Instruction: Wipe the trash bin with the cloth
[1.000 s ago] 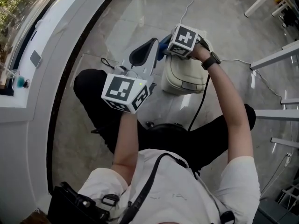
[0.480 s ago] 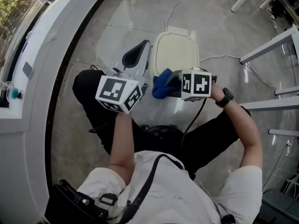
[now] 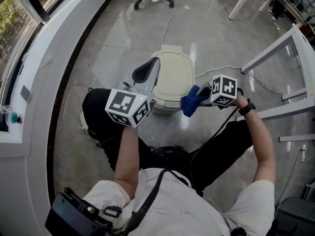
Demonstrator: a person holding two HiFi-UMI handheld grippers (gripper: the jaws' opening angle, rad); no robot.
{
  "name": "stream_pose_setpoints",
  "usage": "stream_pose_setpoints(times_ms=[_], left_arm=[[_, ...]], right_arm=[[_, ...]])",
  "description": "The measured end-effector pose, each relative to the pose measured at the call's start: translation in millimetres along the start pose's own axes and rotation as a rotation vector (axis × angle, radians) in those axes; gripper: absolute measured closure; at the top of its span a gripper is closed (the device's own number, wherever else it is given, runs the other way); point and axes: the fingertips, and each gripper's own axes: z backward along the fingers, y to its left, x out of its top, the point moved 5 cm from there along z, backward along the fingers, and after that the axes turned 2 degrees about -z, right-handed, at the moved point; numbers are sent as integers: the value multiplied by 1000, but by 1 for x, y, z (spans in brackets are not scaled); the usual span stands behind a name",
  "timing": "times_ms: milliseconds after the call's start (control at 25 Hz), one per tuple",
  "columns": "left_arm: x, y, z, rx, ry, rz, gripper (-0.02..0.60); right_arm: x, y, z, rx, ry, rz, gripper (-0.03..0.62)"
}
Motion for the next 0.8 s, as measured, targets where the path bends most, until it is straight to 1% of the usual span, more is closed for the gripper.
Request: stream_pose_setpoints(times_ms=[120,200,320,480,560,640,720,800], left_arm=[[3,-2,-4,-11,1,-10,581],[4,2,-2,-2,4,-11,581],[2,11,2,23,12,-10,581],[-1,24,10,55,16,-9,581],[0,31,15,77,11,-8,581],[0,36,19,93,12,-8,581],[0,39,22,104,15,-10,581],[1,44,27,116,17,-12,581]], right_arm=[[-20,-41,23,-116,-23,-107,522],[-26,-75,34,-200,-77,-194,522],[-25,-119,42,-284,-171,-297,522],[-19,-164,46,-340,-260,-439,522],[-12,-188,56,-386,-349,-529,522],[2,-208,64,-416,-462,-612,522],[21,-225,67,-422,-549,-651,522],[45,-239,64,-431,-586,-642,522]])
